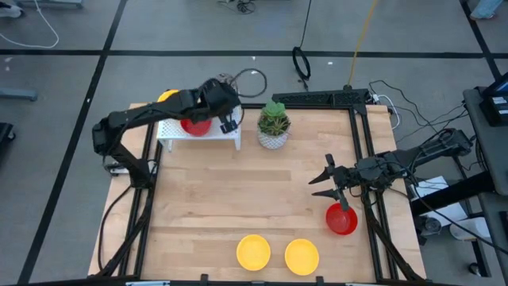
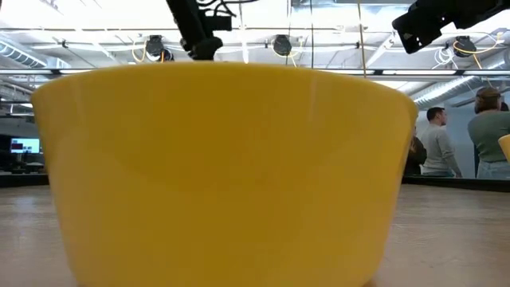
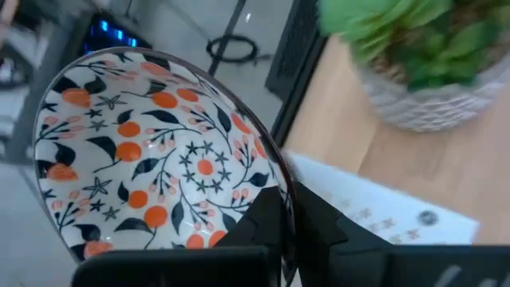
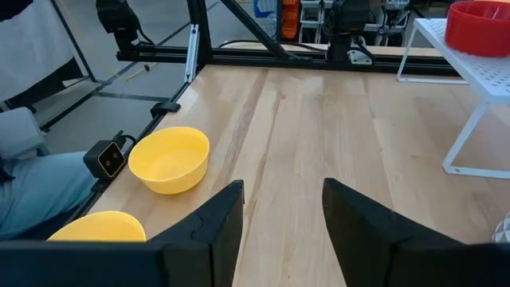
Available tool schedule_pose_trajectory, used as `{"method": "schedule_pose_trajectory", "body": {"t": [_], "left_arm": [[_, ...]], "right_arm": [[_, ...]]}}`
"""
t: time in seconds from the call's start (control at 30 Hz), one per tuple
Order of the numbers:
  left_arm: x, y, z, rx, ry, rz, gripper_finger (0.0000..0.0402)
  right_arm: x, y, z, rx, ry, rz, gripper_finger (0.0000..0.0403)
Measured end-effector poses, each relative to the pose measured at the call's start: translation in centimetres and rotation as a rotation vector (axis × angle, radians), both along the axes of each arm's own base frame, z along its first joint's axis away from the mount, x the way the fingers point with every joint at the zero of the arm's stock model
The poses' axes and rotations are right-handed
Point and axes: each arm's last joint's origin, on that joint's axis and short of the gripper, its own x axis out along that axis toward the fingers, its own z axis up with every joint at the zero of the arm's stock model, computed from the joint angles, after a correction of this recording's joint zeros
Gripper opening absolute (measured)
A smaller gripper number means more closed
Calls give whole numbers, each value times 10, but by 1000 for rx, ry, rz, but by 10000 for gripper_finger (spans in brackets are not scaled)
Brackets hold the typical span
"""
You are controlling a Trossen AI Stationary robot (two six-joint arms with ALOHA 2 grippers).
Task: Pick & Place Mini bowls
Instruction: Stack the patterned bowl on top of the other patterned bowl on the shelf
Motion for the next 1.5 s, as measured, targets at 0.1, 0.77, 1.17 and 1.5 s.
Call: {"method": "schedule_pose_trajectory", "body": {"t": [0.1, 0.77, 1.17, 1.5], "left_arm": [[-6, 10, -1, -51, -12, 32, 19], [-12, 27, -16, -143, 29, 88, 35], [-4, 36, -32, -161, 86, 81, 39], [-4, 36, -32, -155, 75, 116, 50]], "right_arm": [[0, 0, 0, 0, 0, 0, 160], [0, 0, 0, -1, 1, 0, 156], [0, 0, 0, -2, 5, 0, 155], [0, 0, 0, -2, 4, 0, 155]]}}
